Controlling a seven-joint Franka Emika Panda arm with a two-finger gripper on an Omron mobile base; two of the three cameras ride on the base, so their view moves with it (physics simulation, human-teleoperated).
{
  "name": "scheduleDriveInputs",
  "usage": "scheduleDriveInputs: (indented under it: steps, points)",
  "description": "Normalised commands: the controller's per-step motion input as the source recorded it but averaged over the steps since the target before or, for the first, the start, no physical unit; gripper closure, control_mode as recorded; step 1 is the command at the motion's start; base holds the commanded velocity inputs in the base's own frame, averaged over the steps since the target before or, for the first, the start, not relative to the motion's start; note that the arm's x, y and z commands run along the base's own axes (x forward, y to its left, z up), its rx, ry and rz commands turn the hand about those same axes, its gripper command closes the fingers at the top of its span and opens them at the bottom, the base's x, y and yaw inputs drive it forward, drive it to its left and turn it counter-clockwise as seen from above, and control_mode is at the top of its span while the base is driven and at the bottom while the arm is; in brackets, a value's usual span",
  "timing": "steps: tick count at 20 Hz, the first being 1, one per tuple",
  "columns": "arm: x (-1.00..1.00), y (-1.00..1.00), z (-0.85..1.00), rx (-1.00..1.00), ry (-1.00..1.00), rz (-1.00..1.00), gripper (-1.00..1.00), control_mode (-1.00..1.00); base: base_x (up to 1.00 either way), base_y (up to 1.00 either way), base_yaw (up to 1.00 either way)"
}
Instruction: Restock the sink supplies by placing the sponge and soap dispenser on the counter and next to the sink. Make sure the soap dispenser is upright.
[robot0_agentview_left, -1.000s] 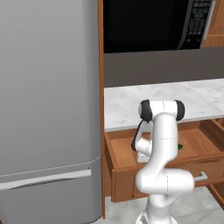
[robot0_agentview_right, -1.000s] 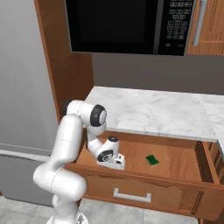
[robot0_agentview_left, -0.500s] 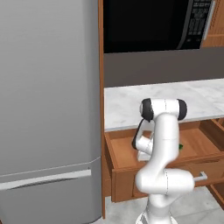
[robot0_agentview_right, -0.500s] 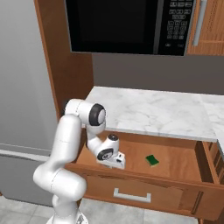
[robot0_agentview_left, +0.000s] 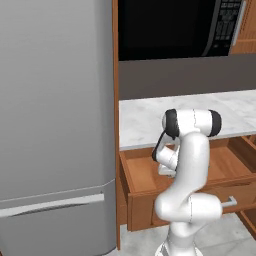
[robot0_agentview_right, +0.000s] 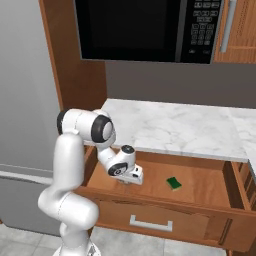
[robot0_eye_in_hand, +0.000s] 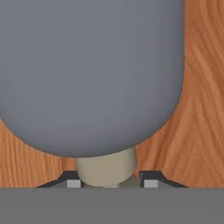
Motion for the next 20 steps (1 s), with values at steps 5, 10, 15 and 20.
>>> scheduleDriveInputs:
  steps: [5, 10, 15, 20]
  points:
    - [-0.05, 0.0, 0.25, 0.0, -0.01, 0.0, 1.0, -1.0, 0.0, 0.0, 0.0]
    - [-0.35, 0.0, 0.27, 0.0, 0.0, -0.12, 1.0, -1.0, 0.0, 0.0, 0.0]
    - [-0.23, 0.0, 0.4, 0.02, 0.03, -0.29, 1.0, -1.0, 0.0, 0.0, 0.0]
    - [-0.16, 0.0, 0.59, 0.02, 0.0, -0.41, 1.0, -1.0, 0.0, 0.0, 0.0]
